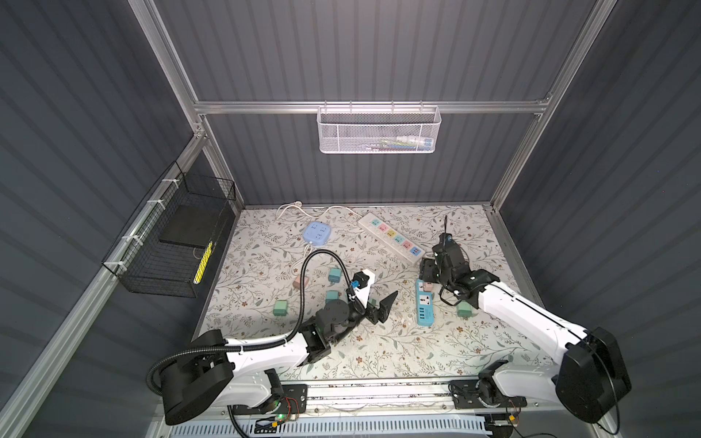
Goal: Insert the plug
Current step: 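Press the pink adapter into the teal strip socket and open the right gripper, then grasp the mint-green adapter with the right gripper while the left arm moves forward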
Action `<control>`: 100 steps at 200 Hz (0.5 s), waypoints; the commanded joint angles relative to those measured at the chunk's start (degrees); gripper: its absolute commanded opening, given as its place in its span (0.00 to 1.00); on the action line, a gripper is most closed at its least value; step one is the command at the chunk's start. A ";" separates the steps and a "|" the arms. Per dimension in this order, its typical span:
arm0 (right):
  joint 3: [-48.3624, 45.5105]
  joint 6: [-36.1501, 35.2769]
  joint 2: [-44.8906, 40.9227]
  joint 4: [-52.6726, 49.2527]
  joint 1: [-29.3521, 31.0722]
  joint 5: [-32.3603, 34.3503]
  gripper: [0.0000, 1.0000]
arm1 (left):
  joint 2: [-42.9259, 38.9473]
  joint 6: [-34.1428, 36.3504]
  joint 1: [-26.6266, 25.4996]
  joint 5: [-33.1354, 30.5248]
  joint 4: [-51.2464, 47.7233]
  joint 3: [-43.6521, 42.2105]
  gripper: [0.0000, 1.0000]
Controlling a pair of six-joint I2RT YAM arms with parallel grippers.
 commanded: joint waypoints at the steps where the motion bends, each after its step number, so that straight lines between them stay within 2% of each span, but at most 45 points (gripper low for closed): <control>1: 0.53 -1.48 0.92 -5.09 -2.66 -1.64 0.68 | -1.26 -0.61 -0.19 -1.13 -2.54 2.69 0.85; 30: -0.12 -0.83 2.08 -5.39 -4.16 -1.82 0.67 | -1.33 -2.19 -0.19 -3.14 -6.35 5.06 0.86; 81: -5.64 2.49 4.46 -3.77 -5.37 -3.20 0.65 | -2.06 -6.99 -0.19 -10.91 -15.83 9.69 0.99; 100: -6.92 3.47 4.78 -3.61 -5.64 -3.35 0.64 | -2.50 -7.74 -0.14 -13.05 -21.04 12.61 1.00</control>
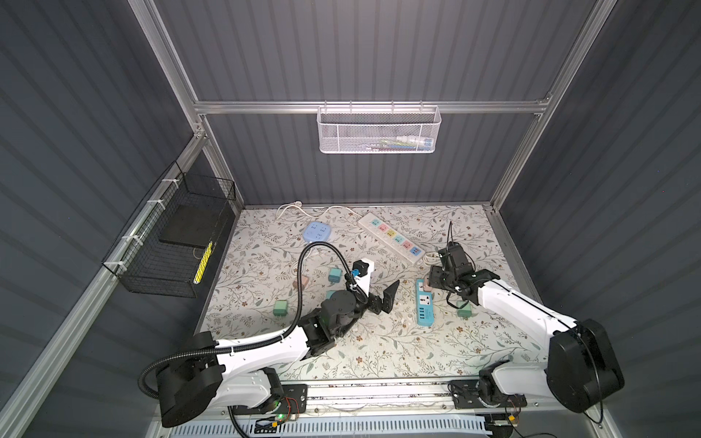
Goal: Insert the plug
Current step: 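Grasp the mint-green adapter with the right gripper while the left arm moves forward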
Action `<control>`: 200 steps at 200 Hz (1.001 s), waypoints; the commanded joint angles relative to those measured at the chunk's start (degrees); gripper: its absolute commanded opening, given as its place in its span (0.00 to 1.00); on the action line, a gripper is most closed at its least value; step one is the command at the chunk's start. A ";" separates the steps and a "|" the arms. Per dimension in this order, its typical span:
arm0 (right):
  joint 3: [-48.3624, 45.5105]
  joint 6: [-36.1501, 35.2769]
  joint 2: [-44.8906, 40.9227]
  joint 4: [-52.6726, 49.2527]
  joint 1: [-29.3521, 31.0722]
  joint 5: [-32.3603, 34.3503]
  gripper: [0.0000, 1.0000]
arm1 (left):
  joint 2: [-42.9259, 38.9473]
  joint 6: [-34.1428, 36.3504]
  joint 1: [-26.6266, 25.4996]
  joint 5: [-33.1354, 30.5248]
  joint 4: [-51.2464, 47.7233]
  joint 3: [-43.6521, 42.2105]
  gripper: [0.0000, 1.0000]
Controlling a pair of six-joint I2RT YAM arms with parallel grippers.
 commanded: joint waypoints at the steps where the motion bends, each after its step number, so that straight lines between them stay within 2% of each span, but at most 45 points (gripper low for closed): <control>1: -1.35 1.83 0.39 -0.89 -0.40 -0.57 0.64 | -2.00 -2.58 -0.16 -5.09 -7.84 4.51 1.00; 25: -1.28 2.05 0.53 -2.34 -0.58 -0.74 0.63 | -2.12 -3.28 -0.18 -8.00 -15.59 9.67 1.00; 43: -0.81 1.83 -2.44 -2.59 -0.58 -1.37 0.63 | -1.66 -3.00 -0.11 -9.15 -19.88 13.48 1.00; 75: 1.65 1.99 -9.65 -7.72 -2.09 0.74 0.72 | 1.23 0.31 -0.03 -9.33 -23.65 19.44 1.00; 91: 0.19 4.02 -11.95 -10.31 -6.36 -0.65 0.74 | 3.89 0.06 1.03 -9.53 -27.82 23.35 1.00; 103: -1.97 6.18 -12.55 -12.62 -10.49 -3.69 0.74 | 6.18 -0.69 2.80 -6.90 -32.82 26.40 1.00; 129: -6.06 6.61 -14.81 -15.26 -14.71 -6.17 0.74 | 9.66 -4.73 6.73 -3.11 -42.62 31.31 1.00; 155: -8.94 6.63 -13.38 -13.42 -17.31 -10.57 0.74 | 9.40 -4.91 7.71 -0.73 -40.25 29.01 1.00; 200: -9.70 5.61 -6.00 -12.18 -17.89 -10.81 0.71 | 7.86 -3.38 7.81 -0.49 -37.42 26.59 1.00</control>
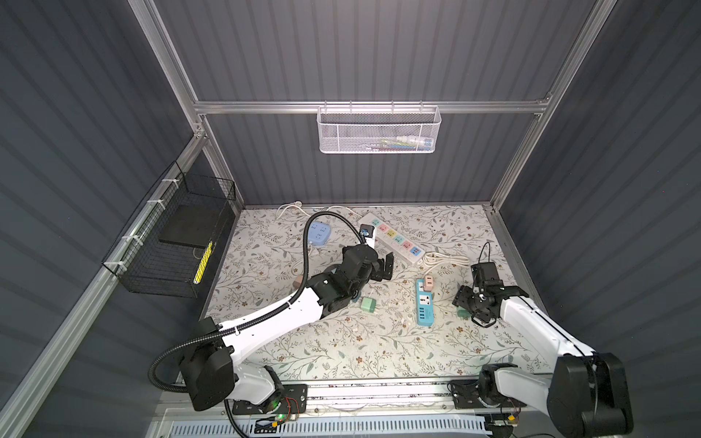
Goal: Insert the plug
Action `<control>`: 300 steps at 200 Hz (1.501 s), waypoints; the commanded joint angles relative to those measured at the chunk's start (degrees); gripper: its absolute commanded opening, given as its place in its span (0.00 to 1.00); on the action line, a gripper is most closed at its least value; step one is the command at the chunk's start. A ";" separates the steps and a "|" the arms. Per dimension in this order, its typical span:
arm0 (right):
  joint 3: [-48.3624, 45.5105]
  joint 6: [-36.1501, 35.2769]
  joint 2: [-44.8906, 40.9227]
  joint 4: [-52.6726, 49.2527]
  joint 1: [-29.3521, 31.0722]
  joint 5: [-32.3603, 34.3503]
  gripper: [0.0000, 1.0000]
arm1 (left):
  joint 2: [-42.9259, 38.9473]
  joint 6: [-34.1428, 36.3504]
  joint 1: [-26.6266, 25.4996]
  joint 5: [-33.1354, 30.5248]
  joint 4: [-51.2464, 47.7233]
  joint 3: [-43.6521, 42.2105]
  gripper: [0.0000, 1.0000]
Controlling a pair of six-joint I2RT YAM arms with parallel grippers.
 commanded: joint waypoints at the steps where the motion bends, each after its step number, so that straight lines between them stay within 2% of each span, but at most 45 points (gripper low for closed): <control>1: -0.48 -0.17 1.99 0.02 -0.17 -0.98 0.70 | -1.98 0.60 -0.08 1.09 0.70 -1.17 1.00; 23: -0.61 -0.40 3.29 0.42 -0.18 -1.88 0.67 | -2.24 0.92 -0.08 1.23 1.27 -1.70 1.00; 50: -1.31 -0.03 2.79 1.50 -0.11 -3.11 0.59 | -2.11 1.11 -0.08 1.42 1.18 -1.61 1.00; 96: -2.00 1.79 4.12 4.61 -0.09 -6.11 0.58 | -1.80 2.43 -0.12 2.11 1.89 -1.78 1.00; 116: -0.78 1.71 5.86 3.48 -0.11 -4.00 0.56 | -1.81 2.64 -0.08 2.31 1.82 -1.79 1.00; 133: -1.05 2.59 6.25 4.15 -0.12 -2.87 0.49 | -1.81 3.06 -0.15 2.47 1.82 -1.77 1.00; 163: -0.96 3.03 5.70 3.65 -0.06 -2.05 0.43 | -1.72 3.58 -0.10 2.67 1.20 -1.41 1.00; 206: -1.61 2.42 -0.95 1.27 1.25 0.57 0.39 | -2.23 4.25 -0.05 1.43 1.09 -1.40 1.00; 227: 0.03 2.36 -4.69 -3.33 4.72 3.45 0.39 | -2.25 4.34 0.01 -0.30 0.36 -0.93 1.00; 241: 1.32 3.67 -8.92 -6.76 9.34 5.93 0.39 | -2.08 3.54 0.05 -3.16 -1.03 -0.20 1.00; 251: 2.37 5.04 -10.24 -8.74 13.50 7.26 0.39 | -1.80 1.25 0.30 -7.22 -3.04 0.54 1.00; 261: 3.63 6.44 -10.76 -10.11 18.12 8.03 0.39 | -1.07 -4.17 1.34 -11.41 -7.81 2.71 1.00; 279: 6.55 10.12 -8.59 -11.64 26.37 9.66 0.39 | -0.87 -13.15 5.57 -10.11 -15.39 4.97 1.00; 300: 9.61 13.62 -2.58 -10.88 35.69 12.10 0.39 | -4.35 -17.07 9.15 -6.67 -14.47 0.23 1.00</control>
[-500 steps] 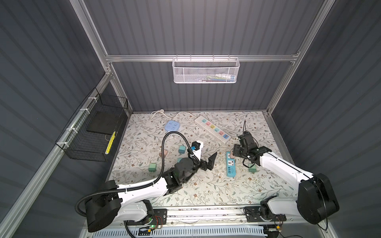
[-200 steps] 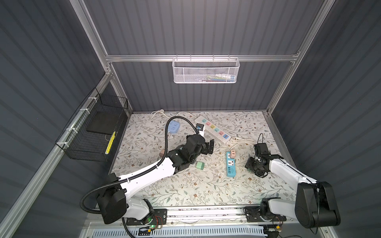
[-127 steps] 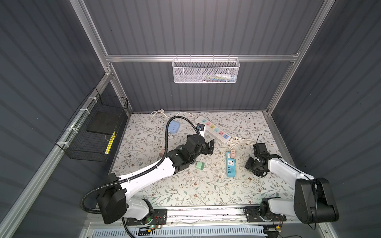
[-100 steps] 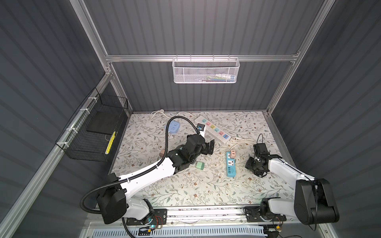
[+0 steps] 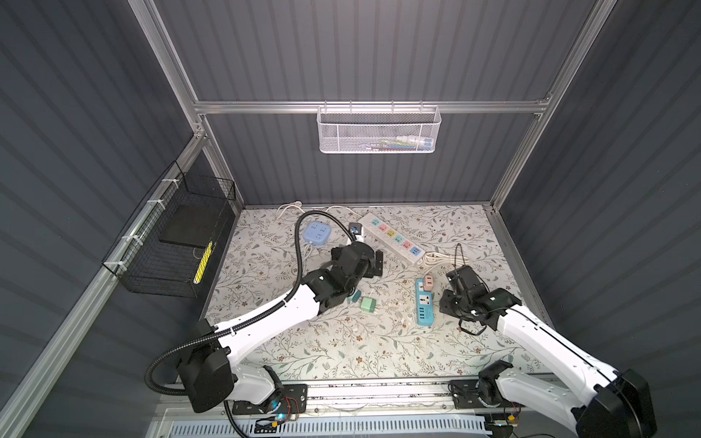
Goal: Insert the plug
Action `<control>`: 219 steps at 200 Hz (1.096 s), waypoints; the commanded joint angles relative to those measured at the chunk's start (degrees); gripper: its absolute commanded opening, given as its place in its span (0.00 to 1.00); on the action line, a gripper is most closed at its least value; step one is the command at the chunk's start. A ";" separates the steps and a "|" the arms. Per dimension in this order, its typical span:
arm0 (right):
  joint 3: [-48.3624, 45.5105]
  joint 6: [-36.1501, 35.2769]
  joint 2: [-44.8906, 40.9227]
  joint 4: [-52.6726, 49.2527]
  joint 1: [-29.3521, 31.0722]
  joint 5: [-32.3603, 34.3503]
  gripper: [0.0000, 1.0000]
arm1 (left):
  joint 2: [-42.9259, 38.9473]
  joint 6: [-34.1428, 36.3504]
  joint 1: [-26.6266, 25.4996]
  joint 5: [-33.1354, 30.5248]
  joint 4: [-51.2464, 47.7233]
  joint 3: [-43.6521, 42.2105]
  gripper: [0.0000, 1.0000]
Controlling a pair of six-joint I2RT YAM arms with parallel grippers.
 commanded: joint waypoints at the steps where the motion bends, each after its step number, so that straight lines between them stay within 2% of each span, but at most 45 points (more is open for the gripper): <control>1: 3.39 5.73 5.55 -2.62 8.22 4.86 0.39 | -3.61 -9.26 3.66 -0.25 -5.26 -2.47 1.00; 29: 6.59 7.54 14.67 3.61 15.68 3.95 0.39 | -8.59 -9.50 4.11 -0.02 -3.08 -10.01 1.00; 55: 9.83 7.18 22.73 7.50 18.56 3.68 0.39 | -10.09 -10.50 4.11 1.02 0.82 -15.32 1.00; 81: 9.05 8.08 26.93 12.24 18.59 1.79 0.39 | -7.07 -11.16 4.15 2.65 -1.28 -13.11 1.00; 128: 8.16 9.68 31.45 14.76 18.92 -0.76 0.40 | -4.68 -11.15 4.10 6.22 -1.42 -11.62 1.00; 174: 5.88 12.78 33.10 18.79 19.01 -2.98 0.45 | -3.74 -7.53 4.12 7.53 -4.39 -9.02 1.00; 196: 5.99 13.35 34.24 19.70 19.31 -3.58 0.52 | -3.79 -5.98 4.15 4.35 -5.88 -9.35 1.00; 219: 7.50 14.23 33.88 18.17 19.70 -2.95 0.61 | -4.38 -5.07 4.14 4.90 -6.09 -9.45 1.00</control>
